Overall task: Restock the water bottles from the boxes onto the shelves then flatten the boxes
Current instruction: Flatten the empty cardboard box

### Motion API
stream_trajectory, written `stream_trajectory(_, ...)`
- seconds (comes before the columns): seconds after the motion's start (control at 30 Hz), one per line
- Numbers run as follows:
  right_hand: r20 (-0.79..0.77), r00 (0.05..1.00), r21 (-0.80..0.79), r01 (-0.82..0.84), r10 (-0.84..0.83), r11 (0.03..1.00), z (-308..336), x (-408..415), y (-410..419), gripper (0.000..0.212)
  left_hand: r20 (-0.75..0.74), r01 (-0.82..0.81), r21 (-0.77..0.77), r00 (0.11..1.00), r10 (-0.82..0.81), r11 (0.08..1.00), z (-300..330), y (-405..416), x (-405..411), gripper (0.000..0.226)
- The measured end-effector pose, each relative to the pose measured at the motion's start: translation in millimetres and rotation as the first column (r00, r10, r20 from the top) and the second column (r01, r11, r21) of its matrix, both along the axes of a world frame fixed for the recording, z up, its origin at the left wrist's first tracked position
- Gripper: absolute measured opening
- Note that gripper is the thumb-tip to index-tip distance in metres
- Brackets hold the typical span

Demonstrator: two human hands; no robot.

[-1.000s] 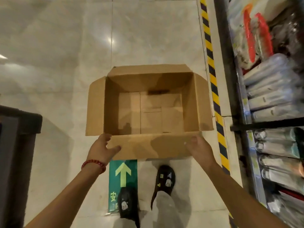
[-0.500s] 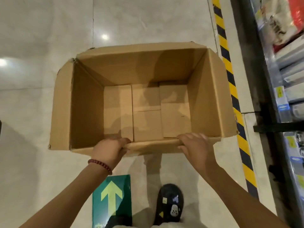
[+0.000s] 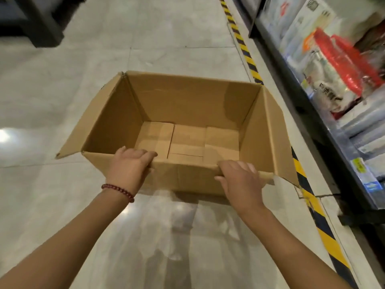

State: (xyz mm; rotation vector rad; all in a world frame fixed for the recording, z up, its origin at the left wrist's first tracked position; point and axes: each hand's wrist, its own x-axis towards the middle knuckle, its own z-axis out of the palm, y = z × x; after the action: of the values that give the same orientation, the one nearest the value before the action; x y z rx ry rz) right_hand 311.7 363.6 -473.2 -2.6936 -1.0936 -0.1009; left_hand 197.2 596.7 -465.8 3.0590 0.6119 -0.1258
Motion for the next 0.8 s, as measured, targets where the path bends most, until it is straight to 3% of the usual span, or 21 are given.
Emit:
stream_trajectory(0.1,-0.002,0.999,-0.054,-0.034,0.033,0.998,0,10,3,0.034,-0.077,-0.055,0.016,0.995,0.056,0.998,-1,-1,16,0.059)
stream_trajectory(0.23,-0.028,0.999,-0.173,-0.03,0.026,0.984,7,-1,-10,0.08,-0.108,-0.038,-0.04,0.994,0.034,0.998,3,-5,8,0.09)
stream_trajectory(0.33,-0.088,0.992,-0.284,0.059,-0.087,0.957,18,-8,-24,0.102,-0.124,-0.04,-0.097,0.992,0.028,0.995,7,-1,7,0.095)
stream_trajectory(0.43,-0.157,0.964,-0.277,0.167,-0.216,0.946,26,-12,-43,0.097,-0.137,-0.033,-0.1,0.99,0.019,0.994,7,3,10,0.102)
stream_trajectory(0.53,-0.133,0.977,-0.334,0.112,-0.165,0.936,26,-21,-55,0.106,-0.136,-0.013,-0.08,0.991,0.002,0.997,6,2,10,0.106)
stream_trajectory(0.63,-0.048,0.992,-0.441,0.085,-0.119,0.893,16,-29,-59,0.139,-0.141,-0.016,-0.088,0.99,0.004,0.996,6,2,10,0.109)
stream_trajectory(0.8,-0.041,0.993,-0.383,0.085,-0.108,0.92,-3,-24,-61,0.157,-0.178,-0.036,-0.049,0.984,0.027,0.998,6,0,11,0.111)
